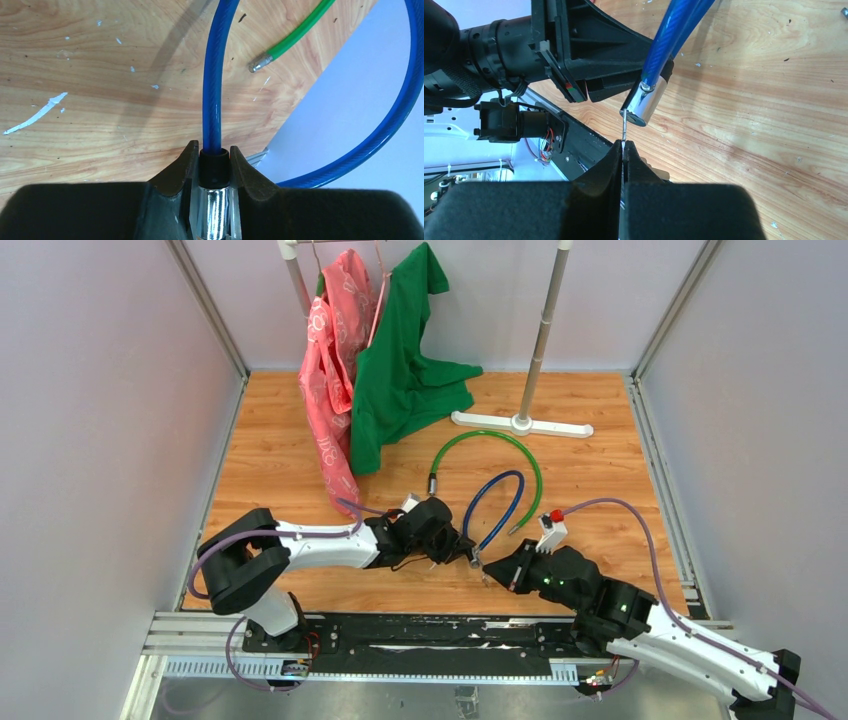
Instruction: Unlock with the key
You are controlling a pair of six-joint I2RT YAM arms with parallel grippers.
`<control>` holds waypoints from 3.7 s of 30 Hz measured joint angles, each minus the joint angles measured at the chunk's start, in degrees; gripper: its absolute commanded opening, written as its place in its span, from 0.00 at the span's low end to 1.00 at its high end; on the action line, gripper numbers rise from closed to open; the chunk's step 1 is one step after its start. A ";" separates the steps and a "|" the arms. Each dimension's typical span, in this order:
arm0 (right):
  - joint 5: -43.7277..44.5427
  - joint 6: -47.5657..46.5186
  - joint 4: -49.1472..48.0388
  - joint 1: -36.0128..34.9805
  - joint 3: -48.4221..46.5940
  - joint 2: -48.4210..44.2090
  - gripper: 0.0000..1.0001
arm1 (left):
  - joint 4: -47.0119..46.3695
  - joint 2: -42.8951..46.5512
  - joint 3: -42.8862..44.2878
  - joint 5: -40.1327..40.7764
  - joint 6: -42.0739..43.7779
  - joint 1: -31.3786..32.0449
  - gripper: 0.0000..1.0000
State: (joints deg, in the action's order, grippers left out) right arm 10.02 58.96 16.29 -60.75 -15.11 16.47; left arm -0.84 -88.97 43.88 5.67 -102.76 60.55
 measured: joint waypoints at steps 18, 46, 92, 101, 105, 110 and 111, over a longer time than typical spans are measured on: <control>-0.85 2.10 0.22 0.00 0.55 1.01 0.00 | -1.86 -0.68 0.04 -0.11 -1.42 -0.07 0.00; 2.21 8.61 1.36 0.00 0.96 1.01 0.00 | -2.56 -1.36 0.26 -0.33 -2.49 -0.07 0.00; 6.56 5.84 0.48 -0.13 -0.66 8.57 0.00 | -2.49 -2.49 0.90 0.28 -2.23 -0.55 0.00; 7.52 6.49 1.75 -0.33 -1.99 10.10 0.00 | -2.51 -2.49 0.90 0.39 -2.25 -0.55 0.00; 7.82 7.34 2.84 -0.37 -3.39 11.67 0.00 | -2.60 -2.49 0.90 0.37 -2.29 -0.52 0.00; 8.15 7.98 3.65 -0.37 -4.33 13.00 0.00 | -2.93 -2.49 0.90 0.52 -2.27 -0.55 0.00; 8.20 8.24 3.85 -0.37 -4.42 13.14 0.00 | -2.91 -2.49 0.90 0.52 -2.25 -0.55 0.00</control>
State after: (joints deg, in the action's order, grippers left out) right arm 18.22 67.20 20.14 -61.12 -19.53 29.61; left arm -3.75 -91.46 44.77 6.20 -105.01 60.01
